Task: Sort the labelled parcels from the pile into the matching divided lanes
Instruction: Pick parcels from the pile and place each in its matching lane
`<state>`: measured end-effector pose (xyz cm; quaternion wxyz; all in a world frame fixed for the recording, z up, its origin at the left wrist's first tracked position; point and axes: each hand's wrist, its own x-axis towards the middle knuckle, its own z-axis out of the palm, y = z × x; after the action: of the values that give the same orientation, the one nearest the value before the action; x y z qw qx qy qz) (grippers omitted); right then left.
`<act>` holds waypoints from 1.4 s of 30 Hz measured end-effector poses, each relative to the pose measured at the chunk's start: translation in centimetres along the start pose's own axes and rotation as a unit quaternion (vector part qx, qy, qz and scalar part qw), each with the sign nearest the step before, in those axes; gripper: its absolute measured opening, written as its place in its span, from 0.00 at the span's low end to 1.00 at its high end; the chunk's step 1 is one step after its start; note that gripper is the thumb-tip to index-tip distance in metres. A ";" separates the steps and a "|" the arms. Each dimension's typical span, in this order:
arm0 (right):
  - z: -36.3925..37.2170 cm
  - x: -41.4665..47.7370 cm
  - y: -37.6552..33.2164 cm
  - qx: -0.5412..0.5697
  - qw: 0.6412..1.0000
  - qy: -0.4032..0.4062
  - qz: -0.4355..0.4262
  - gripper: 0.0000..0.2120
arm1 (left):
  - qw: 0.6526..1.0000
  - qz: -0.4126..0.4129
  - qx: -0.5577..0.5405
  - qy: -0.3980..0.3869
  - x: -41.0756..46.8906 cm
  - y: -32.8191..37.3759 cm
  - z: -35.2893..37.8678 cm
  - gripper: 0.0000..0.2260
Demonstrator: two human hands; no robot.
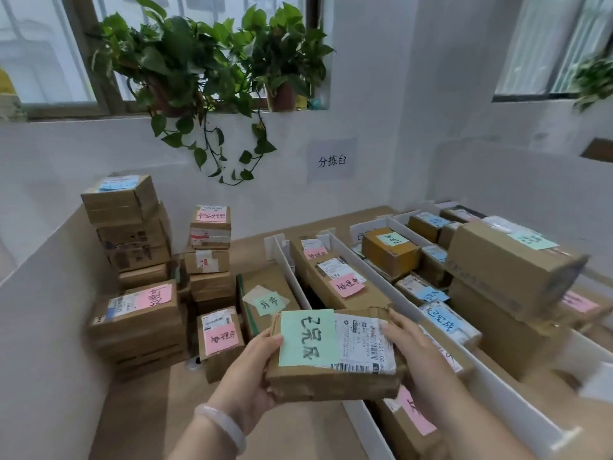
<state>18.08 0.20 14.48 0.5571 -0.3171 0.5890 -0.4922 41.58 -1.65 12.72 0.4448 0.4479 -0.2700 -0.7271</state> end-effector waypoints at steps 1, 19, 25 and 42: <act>-0.9 -0.2 -0.2 0.019 0.999 0.029 -0.005 0.16 | 1.000 0.011 -0.003 0.000 0.4 -0.2 1.2 0.13; -21.1 -4.9 -0.3 0.036 0.997 0.074 0.009 0.31 | 0.977 0.039 0.176 -0.114 -1.5 -13.1 22.4 0.25; -31.2 -6.8 -0.3 0.000 0.996 0.091 -0.008 0.24 | 0.965 0.020 0.208 -0.159 -2.5 -18.9 29.4 0.29; -42.9 -7.5 1.6 -0.131 0.989 -0.017 -0.063 0.27 | 0.958 0.084 0.235 -0.139 -1.8 -28.6 40.0 0.29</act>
<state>-21.80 17.37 11.10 0.4881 -0.4323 0.6179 -0.4394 -5.32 12.81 8.98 0.3443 0.4100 -0.5292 -0.6583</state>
